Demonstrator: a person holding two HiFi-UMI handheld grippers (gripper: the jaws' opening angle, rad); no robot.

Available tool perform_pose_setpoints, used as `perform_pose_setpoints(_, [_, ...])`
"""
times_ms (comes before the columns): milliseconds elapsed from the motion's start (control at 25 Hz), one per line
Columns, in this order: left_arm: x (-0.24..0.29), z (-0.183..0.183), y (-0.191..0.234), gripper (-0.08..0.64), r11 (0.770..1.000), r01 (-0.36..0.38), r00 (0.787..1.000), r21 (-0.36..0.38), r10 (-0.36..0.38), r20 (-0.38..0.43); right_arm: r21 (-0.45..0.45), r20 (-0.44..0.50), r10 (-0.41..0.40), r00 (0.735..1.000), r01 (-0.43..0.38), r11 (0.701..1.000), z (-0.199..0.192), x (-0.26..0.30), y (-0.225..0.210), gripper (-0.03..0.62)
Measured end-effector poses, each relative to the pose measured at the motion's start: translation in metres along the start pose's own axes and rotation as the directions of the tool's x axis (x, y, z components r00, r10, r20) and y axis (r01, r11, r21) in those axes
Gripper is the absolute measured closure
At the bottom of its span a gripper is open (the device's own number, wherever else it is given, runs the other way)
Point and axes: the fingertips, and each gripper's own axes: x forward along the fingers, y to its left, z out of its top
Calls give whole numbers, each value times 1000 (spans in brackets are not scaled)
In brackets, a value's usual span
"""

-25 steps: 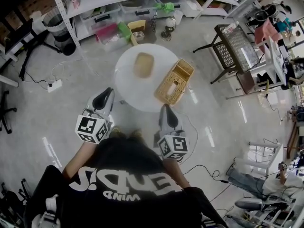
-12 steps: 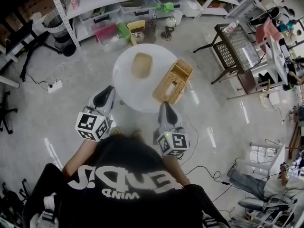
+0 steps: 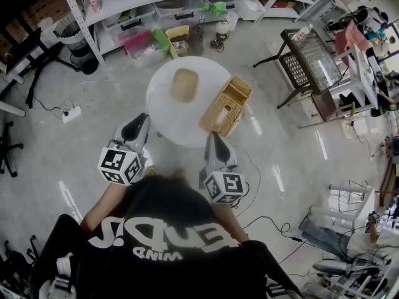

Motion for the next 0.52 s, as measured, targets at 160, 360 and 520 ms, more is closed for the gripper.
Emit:
perform_pose_setpoints(160, [0,-4,0,525,1000,4,1000,6,-4,-4,-1,-4,1,1000,-1,1000,-3,1,2,592])
perform_pose_setpoints(360, [-1,-5,-1,525,1000,3,1000,11,-2,-7,0,-9,4,1000,-4,1000,-3,2,1,592])
perform_pose_setpoints(520, [0,-6,-7,525,1000,-2,1000,9,2,-8,2,-9,6,1000,-6,1000,0,-1,-5,592])
